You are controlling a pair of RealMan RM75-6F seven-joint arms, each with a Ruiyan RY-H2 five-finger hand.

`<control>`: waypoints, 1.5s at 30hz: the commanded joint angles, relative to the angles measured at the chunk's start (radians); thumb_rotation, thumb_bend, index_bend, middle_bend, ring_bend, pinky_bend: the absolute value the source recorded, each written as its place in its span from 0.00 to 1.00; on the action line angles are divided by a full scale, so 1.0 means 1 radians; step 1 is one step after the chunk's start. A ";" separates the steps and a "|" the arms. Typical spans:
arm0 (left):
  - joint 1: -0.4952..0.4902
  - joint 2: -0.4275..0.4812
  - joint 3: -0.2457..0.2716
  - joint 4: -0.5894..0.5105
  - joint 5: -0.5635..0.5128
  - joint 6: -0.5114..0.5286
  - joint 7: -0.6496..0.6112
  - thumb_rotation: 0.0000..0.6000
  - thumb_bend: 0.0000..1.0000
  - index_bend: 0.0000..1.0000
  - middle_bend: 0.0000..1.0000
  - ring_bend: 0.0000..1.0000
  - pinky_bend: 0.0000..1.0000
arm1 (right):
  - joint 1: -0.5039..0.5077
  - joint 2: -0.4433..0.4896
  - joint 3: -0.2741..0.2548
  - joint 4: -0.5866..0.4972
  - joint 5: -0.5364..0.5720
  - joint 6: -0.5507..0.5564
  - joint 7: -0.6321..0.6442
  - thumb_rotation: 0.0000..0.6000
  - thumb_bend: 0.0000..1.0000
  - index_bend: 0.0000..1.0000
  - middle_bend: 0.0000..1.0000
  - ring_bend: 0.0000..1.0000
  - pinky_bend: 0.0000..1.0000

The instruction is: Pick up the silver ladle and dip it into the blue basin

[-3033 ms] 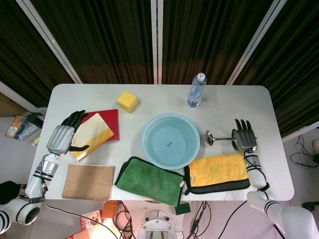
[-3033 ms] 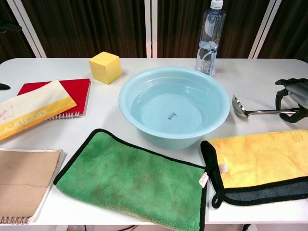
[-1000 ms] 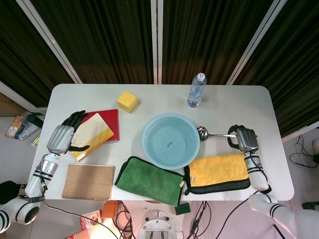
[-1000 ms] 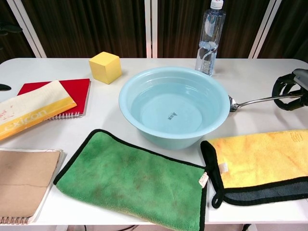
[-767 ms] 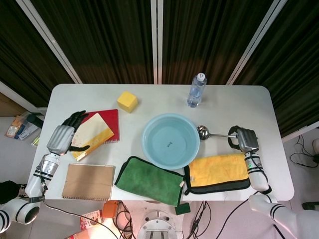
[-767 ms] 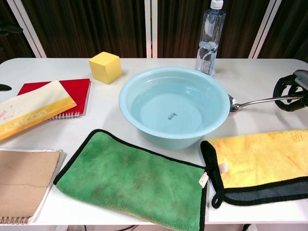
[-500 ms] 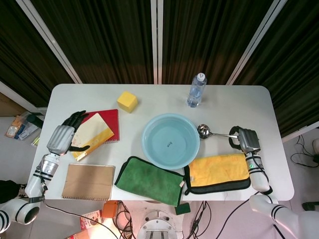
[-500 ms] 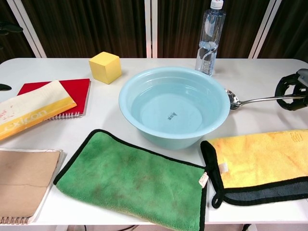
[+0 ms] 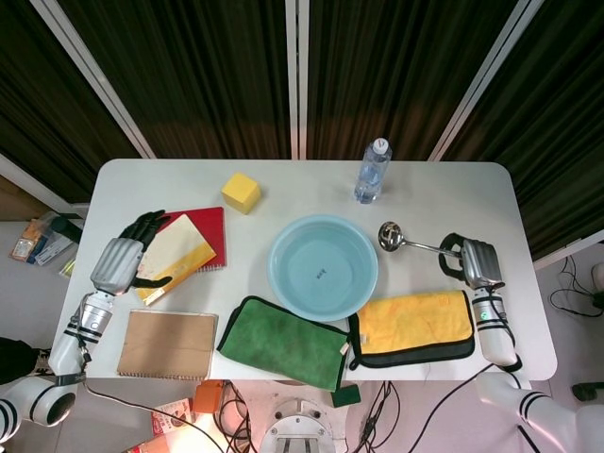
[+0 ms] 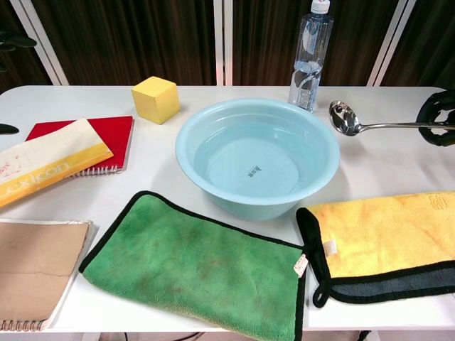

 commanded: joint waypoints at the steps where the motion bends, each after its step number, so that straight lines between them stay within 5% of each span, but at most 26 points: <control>1: 0.000 0.004 -0.001 -0.007 0.002 0.003 0.004 1.00 0.04 0.08 0.03 0.02 0.17 | -0.005 0.027 0.010 -0.051 -0.003 0.018 0.017 1.00 0.70 0.87 0.52 0.80 0.91; 10: 0.008 0.024 -0.002 -0.039 0.008 0.024 0.018 1.00 0.04 0.08 0.03 0.02 0.17 | 0.005 0.135 0.037 -0.303 -0.018 0.040 -0.011 1.00 0.70 0.87 0.53 0.82 0.91; 20: 0.021 0.042 -0.005 -0.046 0.008 0.043 0.001 1.00 0.04 0.08 0.03 0.02 0.17 | 0.082 0.217 0.029 -0.567 -0.067 0.017 -0.279 1.00 0.70 0.88 0.54 0.82 0.91; 30: 0.029 0.053 -0.006 -0.033 0.009 0.051 -0.033 1.00 0.04 0.08 0.03 0.02 0.17 | 0.203 0.167 0.003 -0.562 -0.042 -0.075 -0.631 1.00 0.71 0.90 0.54 0.82 0.91; 45: 0.039 0.058 -0.005 0.004 0.009 0.054 -0.087 1.00 0.04 0.08 0.03 0.02 0.17 | 0.290 0.039 -0.037 -0.418 -0.018 -0.101 -0.807 1.00 0.71 0.91 0.54 0.82 0.91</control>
